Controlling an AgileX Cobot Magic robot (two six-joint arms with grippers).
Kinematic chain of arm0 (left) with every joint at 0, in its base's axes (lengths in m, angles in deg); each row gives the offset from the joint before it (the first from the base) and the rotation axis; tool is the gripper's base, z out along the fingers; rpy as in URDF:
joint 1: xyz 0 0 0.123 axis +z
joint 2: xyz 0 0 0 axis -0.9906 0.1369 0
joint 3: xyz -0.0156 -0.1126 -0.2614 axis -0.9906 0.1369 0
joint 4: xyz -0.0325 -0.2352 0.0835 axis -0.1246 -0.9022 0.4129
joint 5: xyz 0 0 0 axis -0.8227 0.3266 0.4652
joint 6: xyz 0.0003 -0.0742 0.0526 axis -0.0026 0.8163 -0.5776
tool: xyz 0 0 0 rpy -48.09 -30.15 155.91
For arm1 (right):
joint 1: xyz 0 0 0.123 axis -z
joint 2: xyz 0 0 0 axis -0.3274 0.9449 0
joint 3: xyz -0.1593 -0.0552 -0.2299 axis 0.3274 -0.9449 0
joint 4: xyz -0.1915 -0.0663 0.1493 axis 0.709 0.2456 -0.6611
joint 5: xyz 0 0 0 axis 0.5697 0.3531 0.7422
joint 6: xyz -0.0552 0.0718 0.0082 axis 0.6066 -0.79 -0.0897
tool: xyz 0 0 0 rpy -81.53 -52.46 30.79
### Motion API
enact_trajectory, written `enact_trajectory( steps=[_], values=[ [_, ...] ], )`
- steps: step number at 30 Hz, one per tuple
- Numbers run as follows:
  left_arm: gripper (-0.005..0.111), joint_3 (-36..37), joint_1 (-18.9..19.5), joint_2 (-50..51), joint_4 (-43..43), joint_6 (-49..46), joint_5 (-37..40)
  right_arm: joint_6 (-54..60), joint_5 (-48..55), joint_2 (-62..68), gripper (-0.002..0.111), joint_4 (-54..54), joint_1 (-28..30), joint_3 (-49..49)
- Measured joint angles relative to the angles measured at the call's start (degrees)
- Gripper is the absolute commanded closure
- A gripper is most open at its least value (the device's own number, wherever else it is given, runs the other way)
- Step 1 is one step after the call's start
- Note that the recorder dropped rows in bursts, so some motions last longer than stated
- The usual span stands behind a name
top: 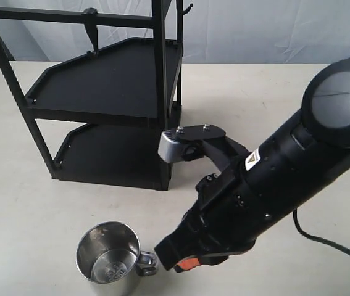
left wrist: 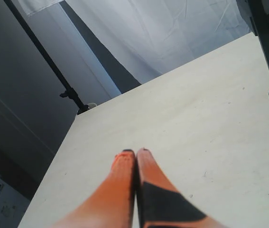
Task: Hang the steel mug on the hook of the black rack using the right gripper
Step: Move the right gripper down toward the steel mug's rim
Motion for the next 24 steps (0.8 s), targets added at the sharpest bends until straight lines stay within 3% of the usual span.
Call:
enact_trajectory(
  steps=[11, 24],
  values=[
    [0.105, 0.0, 0.0, 0.0, 0.0, 0.0, 0.0, 0.0, -3.4, 8.44, 0.109, -1.33, -4.75, 0.0],
    [0.105, 0.0, 0.0, 0.0, 0.0, 0.0, 0.0, 4.39, -8.83, 12.35, 0.109, -6.33, -5.27, 0.0]
  ],
)
